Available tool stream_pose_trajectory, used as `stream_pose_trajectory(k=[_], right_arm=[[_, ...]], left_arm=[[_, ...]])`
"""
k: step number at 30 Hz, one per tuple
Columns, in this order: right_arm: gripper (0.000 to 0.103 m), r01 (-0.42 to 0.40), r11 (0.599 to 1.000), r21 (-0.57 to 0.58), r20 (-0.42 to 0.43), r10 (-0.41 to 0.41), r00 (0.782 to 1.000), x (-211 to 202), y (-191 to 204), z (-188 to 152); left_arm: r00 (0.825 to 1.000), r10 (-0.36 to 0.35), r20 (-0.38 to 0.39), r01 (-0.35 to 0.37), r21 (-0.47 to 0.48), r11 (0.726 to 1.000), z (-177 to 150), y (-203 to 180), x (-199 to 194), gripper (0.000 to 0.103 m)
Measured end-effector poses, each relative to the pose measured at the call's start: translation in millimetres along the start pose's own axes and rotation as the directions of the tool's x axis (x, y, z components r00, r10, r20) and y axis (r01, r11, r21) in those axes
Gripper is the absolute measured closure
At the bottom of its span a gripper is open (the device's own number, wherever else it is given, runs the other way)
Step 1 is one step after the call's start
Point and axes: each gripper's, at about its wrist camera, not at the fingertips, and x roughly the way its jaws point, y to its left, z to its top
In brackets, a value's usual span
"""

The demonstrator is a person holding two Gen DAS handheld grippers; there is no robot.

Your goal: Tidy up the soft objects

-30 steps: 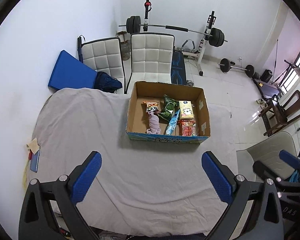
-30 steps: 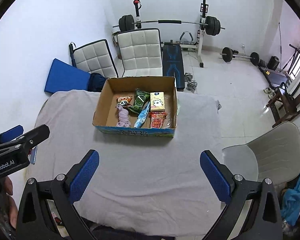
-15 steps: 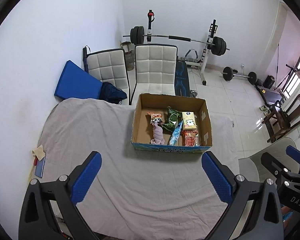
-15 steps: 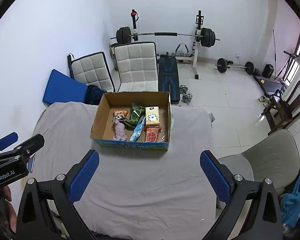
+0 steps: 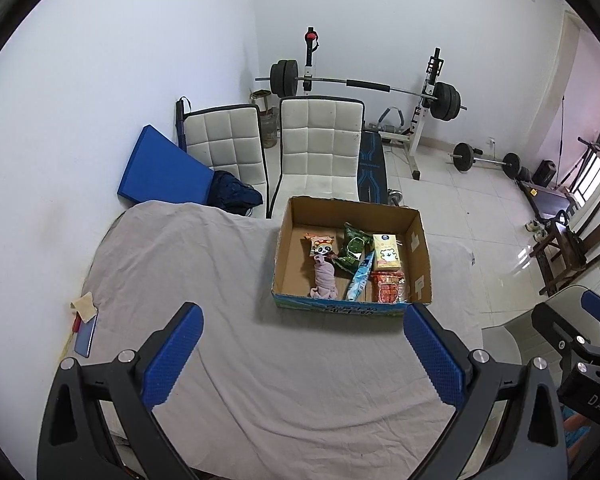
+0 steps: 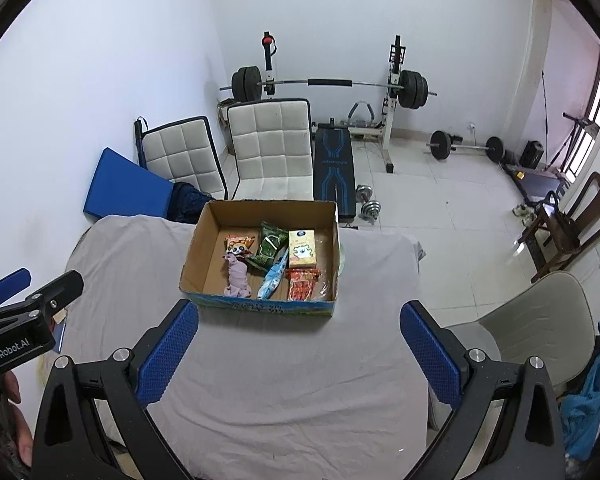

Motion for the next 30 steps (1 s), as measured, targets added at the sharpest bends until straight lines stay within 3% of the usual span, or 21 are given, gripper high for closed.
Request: stream_pose_trajectory(k=[30], right_arm=[[0.0, 0.027, 1.0, 0.002, -0.007, -0.027, 1.0, 3, 2, -6]], left_arm=[[1.0, -0.013, -0.021, 0.014, 0.023, 1.0, -10, 5, 8, 0.0]])
